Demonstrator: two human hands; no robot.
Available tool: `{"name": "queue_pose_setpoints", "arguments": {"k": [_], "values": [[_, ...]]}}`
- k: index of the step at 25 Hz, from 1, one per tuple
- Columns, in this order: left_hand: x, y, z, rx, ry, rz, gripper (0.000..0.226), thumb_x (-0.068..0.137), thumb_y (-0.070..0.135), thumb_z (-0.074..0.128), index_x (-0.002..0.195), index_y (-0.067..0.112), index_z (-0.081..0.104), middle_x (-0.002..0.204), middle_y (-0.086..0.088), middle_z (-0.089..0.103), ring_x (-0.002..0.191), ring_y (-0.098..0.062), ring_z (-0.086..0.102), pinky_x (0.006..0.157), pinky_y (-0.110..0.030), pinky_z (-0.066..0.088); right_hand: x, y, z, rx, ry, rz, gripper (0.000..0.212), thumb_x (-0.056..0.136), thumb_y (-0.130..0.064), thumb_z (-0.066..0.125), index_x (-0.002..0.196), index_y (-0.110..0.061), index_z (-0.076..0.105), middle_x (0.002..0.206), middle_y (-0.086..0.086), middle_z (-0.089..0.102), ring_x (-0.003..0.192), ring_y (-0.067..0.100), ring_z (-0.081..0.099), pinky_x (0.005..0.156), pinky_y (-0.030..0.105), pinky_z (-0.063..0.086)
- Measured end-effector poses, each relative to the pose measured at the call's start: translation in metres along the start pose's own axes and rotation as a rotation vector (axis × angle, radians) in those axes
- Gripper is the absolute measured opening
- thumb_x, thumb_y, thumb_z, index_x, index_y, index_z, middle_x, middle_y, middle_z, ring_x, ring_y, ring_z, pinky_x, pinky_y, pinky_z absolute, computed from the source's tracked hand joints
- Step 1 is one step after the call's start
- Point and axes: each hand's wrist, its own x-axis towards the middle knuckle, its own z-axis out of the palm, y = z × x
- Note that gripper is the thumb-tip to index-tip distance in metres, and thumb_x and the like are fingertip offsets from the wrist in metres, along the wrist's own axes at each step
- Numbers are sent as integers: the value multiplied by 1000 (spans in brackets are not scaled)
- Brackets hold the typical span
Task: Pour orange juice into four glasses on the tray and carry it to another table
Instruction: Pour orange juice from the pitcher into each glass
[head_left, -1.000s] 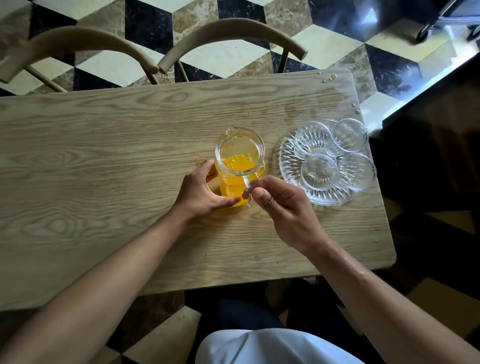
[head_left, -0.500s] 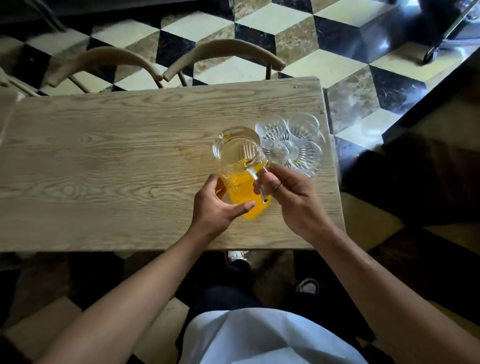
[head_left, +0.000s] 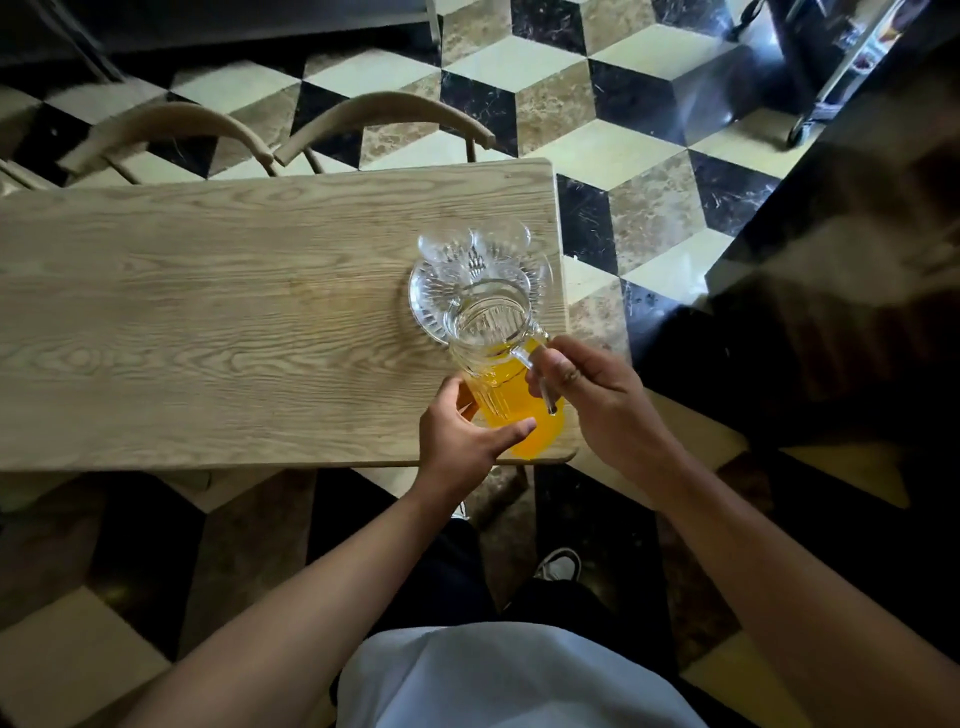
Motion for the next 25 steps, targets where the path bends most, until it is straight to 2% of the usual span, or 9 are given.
{"name": "queue_pose_setpoints", "arguments": {"k": [3,6,9,11,13,16,19,22,25], "values": [[6,4,28,13,-9,-16,68,61,33,103,118,20,68,109,5,79,100,-3,75,85,-14,55,-3,2,-25,-26,72,19,25,99,-26,52,79,-15,64,73,-6,65,74,16,60,66,34,44],[17,11,56,3,-11,-38,69,63,28,103,120,17,66,107,6,78,96,5,71,76,-4,49,5,4,-43,-51,138,45,28,99,-26,52,79,-9,63,70,-6,64,71,23,55,66,41,41],[33,9,77,-21,-33,-62,68,64,28,103,120,17,67,106,6,78,94,6,70,73,-3,48,16,9,-57,-50,191,98,29,98,-23,53,79,-3,62,69,-6,63,70,22,53,64,38,39],[45,6,91,-36,-59,-74,68,63,27,103,119,17,66,106,5,78,93,2,72,74,-4,49,24,9,-67,-70,199,91,28,97,-30,55,76,-14,66,69,-5,62,69,22,52,62,33,39],[60,2,102,-72,-88,-105,68,62,26,104,119,16,66,108,2,79,95,-6,76,78,-11,54,36,10,-75,-97,212,109,29,96,-32,55,70,-28,66,68,-5,61,68,24,51,62,34,39],[70,6,110,-117,-143,-141,69,65,23,103,122,15,64,112,1,79,99,-10,76,79,-12,56,48,10,-82,-110,232,137,34,98,-25,54,66,-31,66,66,-6,60,69,27,50,63,39,38],[76,10,117,-166,-187,-194,67,68,16,101,123,16,63,113,0,79,97,-5,77,77,-11,56,61,11,-89,-120,219,165,36,98,-25,55,63,-31,65,65,-5,60,69,25,51,65,41,38],[77,11,123,-190,-167,-246,64,69,12,100,122,16,64,111,-1,80,93,-1,77,79,-17,59,74,12,-97,-130,173,210,38,97,-26,56,61,-32,65,64,-3,61,66,22,51,64,38,39],[80,10,129,-181,-132,-293,67,65,26,101,121,23,66,109,4,81,96,-6,77,87,-28,64,88,14,-103,-105,131,249,37,95,-28,58,59,-29,65,62,-3,60,64,16,53,58,25,41]]}}
